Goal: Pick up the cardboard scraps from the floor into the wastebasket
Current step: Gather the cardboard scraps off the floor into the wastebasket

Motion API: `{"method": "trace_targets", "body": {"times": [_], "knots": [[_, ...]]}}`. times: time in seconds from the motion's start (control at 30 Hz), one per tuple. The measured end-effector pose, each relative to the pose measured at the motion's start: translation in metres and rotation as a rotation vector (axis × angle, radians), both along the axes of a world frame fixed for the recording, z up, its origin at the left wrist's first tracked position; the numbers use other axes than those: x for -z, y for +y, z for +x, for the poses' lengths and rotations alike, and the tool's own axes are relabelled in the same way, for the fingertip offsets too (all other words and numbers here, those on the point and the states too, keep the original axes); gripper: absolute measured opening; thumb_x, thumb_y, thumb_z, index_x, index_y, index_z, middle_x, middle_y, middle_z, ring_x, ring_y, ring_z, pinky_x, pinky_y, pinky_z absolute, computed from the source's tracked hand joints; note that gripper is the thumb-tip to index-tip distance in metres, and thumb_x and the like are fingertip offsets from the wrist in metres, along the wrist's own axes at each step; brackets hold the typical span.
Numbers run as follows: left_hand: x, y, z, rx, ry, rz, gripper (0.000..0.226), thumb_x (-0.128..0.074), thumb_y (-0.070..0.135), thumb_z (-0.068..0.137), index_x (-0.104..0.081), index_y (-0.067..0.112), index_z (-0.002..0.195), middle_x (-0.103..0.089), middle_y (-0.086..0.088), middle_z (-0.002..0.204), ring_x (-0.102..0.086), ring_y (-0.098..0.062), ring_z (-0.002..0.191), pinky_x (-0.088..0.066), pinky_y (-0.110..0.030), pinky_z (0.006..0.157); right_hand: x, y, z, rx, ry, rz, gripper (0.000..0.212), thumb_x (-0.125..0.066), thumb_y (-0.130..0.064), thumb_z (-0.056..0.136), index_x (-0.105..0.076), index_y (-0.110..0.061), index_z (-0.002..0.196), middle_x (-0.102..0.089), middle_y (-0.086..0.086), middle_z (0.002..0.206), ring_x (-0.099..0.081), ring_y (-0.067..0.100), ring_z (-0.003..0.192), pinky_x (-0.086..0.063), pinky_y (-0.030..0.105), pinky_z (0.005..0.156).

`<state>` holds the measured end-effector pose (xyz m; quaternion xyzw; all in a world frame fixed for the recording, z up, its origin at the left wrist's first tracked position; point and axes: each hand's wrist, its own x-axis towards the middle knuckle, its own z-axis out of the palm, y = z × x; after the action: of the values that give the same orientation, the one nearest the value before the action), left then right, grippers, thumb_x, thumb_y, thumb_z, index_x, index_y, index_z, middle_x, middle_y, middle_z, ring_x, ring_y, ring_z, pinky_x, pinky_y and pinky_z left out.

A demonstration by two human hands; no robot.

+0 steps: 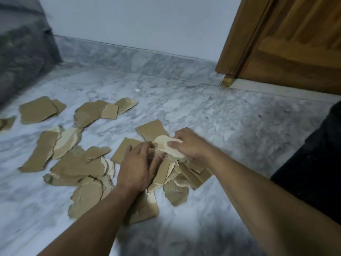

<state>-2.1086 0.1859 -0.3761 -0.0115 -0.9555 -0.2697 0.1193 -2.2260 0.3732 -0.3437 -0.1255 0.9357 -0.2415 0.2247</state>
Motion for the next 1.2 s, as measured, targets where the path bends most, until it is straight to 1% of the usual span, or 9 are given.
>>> {"method": "trace_targets", "body": {"times": [0.13,0.23,0.33,0.57,0.67,0.77,0.87,0.97,1.2], "knots": [[-0.013,0.014,0.022,-0.082,0.055,-0.09,0.053,-0.026,0.061,0.101,-0.054,0.026,0.129,-0.062,0.002,0.135,-0.043,-0.024,0.138,-0.022,-0.054,0.118,-0.006,0.007,0.046,0.135,0.011,-0.113,0.08,-0.075,-0.062,0.075,-0.037,-0.039,0.141,-0.039,0.0,0.15,-0.043,0.028,0.138,-0.039,0.055,0.109],[-0.024,0.004,0.031,-0.299,-0.052,-0.079,0.07,-0.021,0.076,0.094,-0.038,0.034,0.147,-0.033,-0.004,0.161,-0.009,-0.033,0.154,-0.009,-0.065,0.119,-0.02,0.021,0.069,0.566,-0.044,0.067,0.104,-0.048,-0.085,0.077,-0.006,-0.037,0.159,-0.008,0.01,0.167,-0.013,0.043,0.15,-0.017,0.07,0.115],[-0.021,-0.019,0.038,-0.443,-0.311,-0.046,0.094,-0.011,0.094,0.078,-0.015,0.042,0.156,-0.005,-0.013,0.168,0.005,-0.048,0.151,0.003,-0.07,0.115,-0.014,0.019,0.104,0.723,-0.107,0.214,0.107,-0.028,-0.092,0.076,-0.012,-0.026,0.159,-0.013,0.022,0.16,-0.016,0.045,0.144,-0.019,0.065,0.114],[-0.009,0.005,0.047,-0.302,-0.248,-0.003,0.075,-0.02,0.069,0.095,-0.029,0.026,0.156,-0.03,-0.007,0.163,-0.021,-0.028,0.151,-0.021,-0.05,0.12,-0.005,-0.045,0.105,0.693,-0.034,-0.154,0.108,-0.077,-0.059,0.076,-0.023,-0.011,0.157,-0.031,0.016,0.155,-0.051,0.039,0.131,-0.047,0.044,0.104],[-0.018,0.006,0.05,-0.304,-0.208,0.188,0.073,-0.036,0.059,0.091,-0.036,0.021,0.153,-0.046,-0.007,0.152,-0.037,-0.029,0.142,-0.031,-0.049,0.114,0.009,-0.05,0.1,0.795,-0.142,-0.54,0.078,-0.088,-0.037,0.063,-0.059,-0.019,0.134,-0.068,0.003,0.124,-0.071,0.024,0.1,-0.062,0.036,0.079],[-0.031,0.007,0.048,-0.315,-0.172,0.333,0.064,-0.053,0.049,0.093,-0.044,0.021,0.15,-0.051,-0.009,0.145,-0.046,-0.03,0.134,-0.037,-0.039,0.108,0.008,-0.044,0.114,0.83,-0.23,-0.768,0.053,-0.08,-0.014,0.082,-0.062,-0.02,0.131,-0.069,0.001,0.119,-0.072,0.02,0.093,-0.057,0.028,0.061],[-0.053,0.014,0.047,-0.368,-0.204,0.788,0.065,-0.071,0.024,0.092,-0.044,0.016,0.149,-0.065,-0.009,0.125,-0.066,-0.018,0.1,-0.054,-0.017,0.076,-0.007,-0.03,0.128,0.861,-0.226,-0.924,0.047,-0.077,-0.009,0.085,-0.061,-0.026,0.126,-0.07,0.001,0.118,-0.072,0.02,0.093,-0.057,0.03,0.064],[-0.076,0.02,0.048,-0.378,-0.34,1.233,0.07,-0.079,0.009,0.085,-0.045,0.017,0.145,-0.068,-0.007,0.077,-0.06,-0.02,0.059,-0.045,-0.028,0.046,-0.036,-0.014,0.131,0.831,-0.164,-0.96,0.046,-0.077,-0.009,0.085,-0.063,-0.03,0.123,-0.071,0.0,0.117,-0.073,0.021,0.093,-0.061,0.034,0.067],[-0.187,0.054,0.026,-0.088,-0.389,1.4,0.044,-0.083,0.004,0.074,-0.07,0.011,0.116,-0.077,-0.011,0.098,-0.071,-0.027,0.084,-0.056,-0.037,0.077,-0.159,0.036,0.127,0.748,0.038,-1.004,0.045,-0.077,-0.012,0.085,-0.064,-0.032,0.123,-0.068,-0.003,0.124,-0.069,0.022,0.104,-0.06,0.044,0.089]]}}
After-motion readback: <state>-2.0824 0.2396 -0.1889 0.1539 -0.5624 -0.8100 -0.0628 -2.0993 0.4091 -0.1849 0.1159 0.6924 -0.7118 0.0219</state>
